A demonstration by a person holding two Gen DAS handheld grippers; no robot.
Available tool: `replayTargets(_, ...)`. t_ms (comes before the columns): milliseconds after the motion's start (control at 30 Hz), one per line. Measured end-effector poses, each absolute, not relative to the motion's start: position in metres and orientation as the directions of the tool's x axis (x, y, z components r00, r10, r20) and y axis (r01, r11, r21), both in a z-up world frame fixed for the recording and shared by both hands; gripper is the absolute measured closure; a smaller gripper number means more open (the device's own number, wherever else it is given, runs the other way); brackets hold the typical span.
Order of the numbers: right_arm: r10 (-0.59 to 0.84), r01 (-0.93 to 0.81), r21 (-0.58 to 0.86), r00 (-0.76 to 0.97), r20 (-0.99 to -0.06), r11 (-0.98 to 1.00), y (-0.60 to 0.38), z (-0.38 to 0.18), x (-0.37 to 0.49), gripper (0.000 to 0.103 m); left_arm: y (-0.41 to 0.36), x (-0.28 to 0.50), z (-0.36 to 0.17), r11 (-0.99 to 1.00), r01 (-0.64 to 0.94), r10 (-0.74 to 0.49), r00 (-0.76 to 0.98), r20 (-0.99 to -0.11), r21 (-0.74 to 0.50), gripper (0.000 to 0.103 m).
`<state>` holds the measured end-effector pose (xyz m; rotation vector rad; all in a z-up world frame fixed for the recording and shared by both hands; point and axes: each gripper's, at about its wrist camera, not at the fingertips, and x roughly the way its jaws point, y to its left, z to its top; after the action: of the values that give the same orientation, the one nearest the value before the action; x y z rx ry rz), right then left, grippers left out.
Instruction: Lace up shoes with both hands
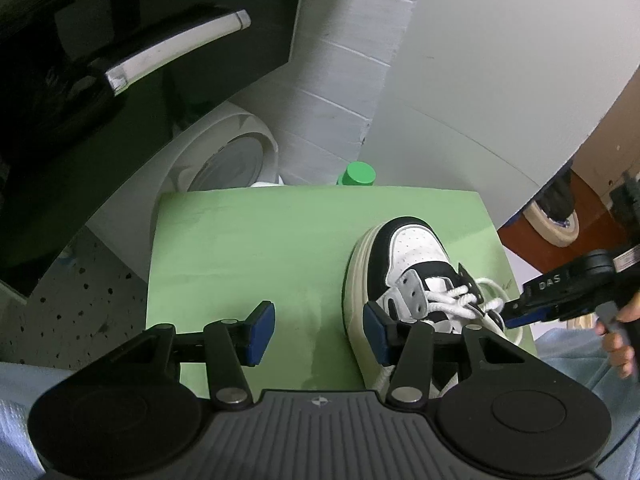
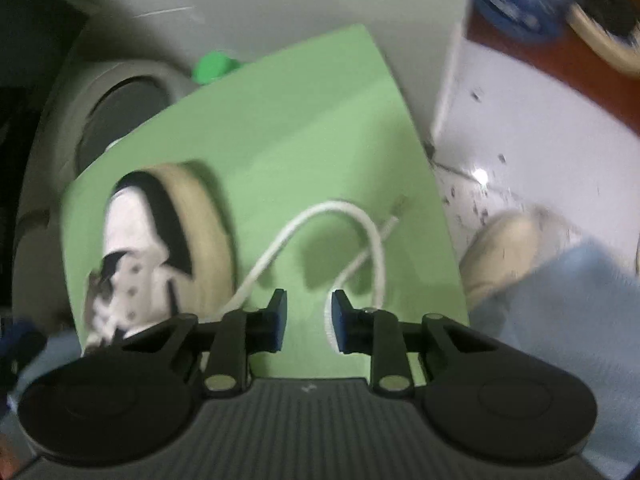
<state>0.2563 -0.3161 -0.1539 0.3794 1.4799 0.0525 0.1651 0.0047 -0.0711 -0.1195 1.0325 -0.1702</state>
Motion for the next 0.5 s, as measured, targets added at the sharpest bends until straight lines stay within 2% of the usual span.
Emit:
replayTargets(200,0.205,0.274,0.217,0.075,-0.976,0.937,-0.313,-0.175,0.266,0.077,0.004,0.165,-0.071,0.98,0.085,-0.196,0.505,-0.84,-0.178,0.052)
replayTargets(233,0.191,0.262,0.202,0.07,-0.979,0.944,-0.31,-0.177,0.268,0.081,0.004,0.165,-0.072,0.981,0.084,-0.192,0.507,-0.84,-0.174,0.051)
replayTargets(267,0.169,0.232,0.181,0.069,-0.983,0.956,-0.305,-0.177,0.27,0.087,0.004,0.165,-0.072,0.982,0.082,-0.188,0.509,-0.84,-0.17,0.051)
replayTargets(300,0.148,0.202,0.159,0.069,-0.987,0.966,-0.3,-0.177,0.271,0.099,0.005,0.165,-0.073,0.983,0.079,-0.181,0.511,-0.84,-0.164,0.051)
replayTargets(433,0.089,0.03,0.091,0.056,-0.994,0.995,-0.281,-0.17,0.268,0.099,0.008,0.164,-0.071,0.988,0.06,-0.149,0.541,-0.828,-0.139,0.051)
replayTargets(500,0.116,-0.041,0.113,0.064,-0.991,0.993,-0.279,-0.157,0.26,0.099,0.011,0.165,-0.07,0.988,0.057,-0.153,0.548,-0.823,-0.146,0.051)
